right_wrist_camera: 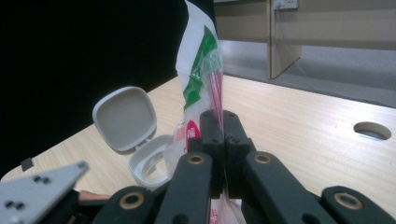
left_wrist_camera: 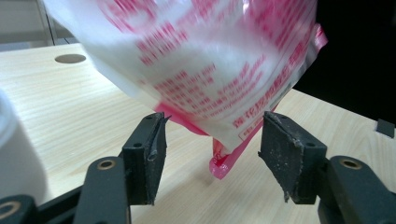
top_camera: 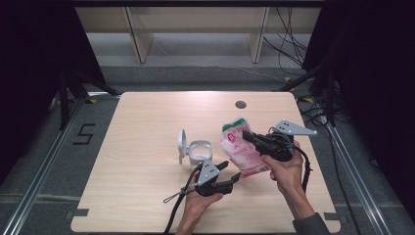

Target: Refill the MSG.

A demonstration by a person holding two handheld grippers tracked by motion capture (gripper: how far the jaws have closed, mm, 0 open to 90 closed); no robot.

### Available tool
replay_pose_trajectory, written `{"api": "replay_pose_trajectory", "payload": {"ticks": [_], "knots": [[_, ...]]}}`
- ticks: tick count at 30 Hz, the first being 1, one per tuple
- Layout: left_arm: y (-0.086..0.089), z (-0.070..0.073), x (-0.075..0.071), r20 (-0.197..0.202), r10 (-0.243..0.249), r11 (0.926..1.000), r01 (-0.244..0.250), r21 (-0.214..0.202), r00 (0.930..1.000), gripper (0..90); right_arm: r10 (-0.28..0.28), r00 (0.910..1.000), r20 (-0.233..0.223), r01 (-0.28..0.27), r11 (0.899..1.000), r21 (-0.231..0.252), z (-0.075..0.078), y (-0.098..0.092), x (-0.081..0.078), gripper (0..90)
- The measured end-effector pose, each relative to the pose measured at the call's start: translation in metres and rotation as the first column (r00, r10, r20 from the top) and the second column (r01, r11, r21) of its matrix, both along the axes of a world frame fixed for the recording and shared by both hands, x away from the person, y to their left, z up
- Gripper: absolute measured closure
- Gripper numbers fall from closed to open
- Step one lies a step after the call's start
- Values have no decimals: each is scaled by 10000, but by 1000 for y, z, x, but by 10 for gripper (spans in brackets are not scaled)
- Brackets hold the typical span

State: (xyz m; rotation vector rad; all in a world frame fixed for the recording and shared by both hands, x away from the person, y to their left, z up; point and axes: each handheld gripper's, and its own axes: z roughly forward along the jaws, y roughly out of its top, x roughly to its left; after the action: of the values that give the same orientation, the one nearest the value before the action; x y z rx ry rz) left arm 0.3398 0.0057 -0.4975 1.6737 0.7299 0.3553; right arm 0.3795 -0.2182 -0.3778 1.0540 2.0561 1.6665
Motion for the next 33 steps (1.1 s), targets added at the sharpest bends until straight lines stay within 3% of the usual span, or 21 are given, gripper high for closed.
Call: {"api": "replay_pose_trajectory", "payload": {"ticks": [3,4,8,9,10,11,12,13,14,16,17,18,19,22,25,26,28,31,33], "knots": [[5,3,-7,396,54,9999,-59,118,9992,403,-182,9996,-209,184,9998,82,-6,-8,-4,900],[7,4,-8,565,39,9998,-50,200,9984,402,-143,9999,-24,144,9996,226,-9,-10,-4,900],[18,6,-12,913,136,9991,-172,384,9957,400,-399,9991,-138,406,9978,531,-19,-23,-9,900],[20,8,-15,753,285,9990,-310,330,9968,400,-480,9988,-69,483,9974,527,-23,-27,-10,900],[22,8,-15,968,208,9991,-243,351,9951,399,-654,9978,-47,656,9958,635,-25,-30,-11,900],[23,8,-16,926,310,9991,-337,272,9952,398,-661,9977,-154,672,9937,893,-26,-33,-13,900],[25,10,-17,1030,203,9983,-257,521,9945,392,-711,9974,-127,719,9936,876,-27,-37,-14,900],[25,10,-19,995,221,9990,-257,357,9948,386,-758,9969,-200,774,9921,986,-27,-38,-16,900],[25,10,-20,1012,252,9991,-285,319,9945,386,-770,9970,10,767,9935,843,-27,-41,-15,900],[28,11,-22,1247,206,9976,-286,627,9920,380,-910,9957,-144,918,9937,644,-27,-43,-19,900],[29,11,-23,1251,244,9969,-335,709,9918,374,-847,9962,190,839,9956,408,-27,-46,-18,900],[31,11,-24,1287,162,9964,-267,804,9915,369,-963,9953,83,958,9944,453,-28,-46,-20,900],[31,10,-25,1233,257,9976,-334,611,9920,365,-1089,9940,-55,1090,9930,453,-27,-46,-22,900],[37,11,-26,1364,265,9951,-392,911,9903,360,-1329,9911,-25,1329,9909,227,-28,-53,-28,900],[42,10,-28,1255,423,9955,-524,788,9912,358,-1399,9901,92,1398,9901,138,-32,-63,-30,900],[44,9,-27,1265,422,9958,-521,757,9911,357,-1598,9871,-138,1601,9868,229,-32,-65,-33,900],[45,8,-28,1138,573,9951,-659,737,9919,351,-1685,9857,94,1686,9857,-73,-34,-72,-33,900],[47,7,-28,1159,565,9952,-652,731,9916,347,-1928,9812,-95,1930,9809,260,-38,-75,-37,900],[48,7,-27,1316,563,9948,-669,770,9897,344,-2070,9783,80,2072,9781,-206,-40,-81,-37,900]]}}
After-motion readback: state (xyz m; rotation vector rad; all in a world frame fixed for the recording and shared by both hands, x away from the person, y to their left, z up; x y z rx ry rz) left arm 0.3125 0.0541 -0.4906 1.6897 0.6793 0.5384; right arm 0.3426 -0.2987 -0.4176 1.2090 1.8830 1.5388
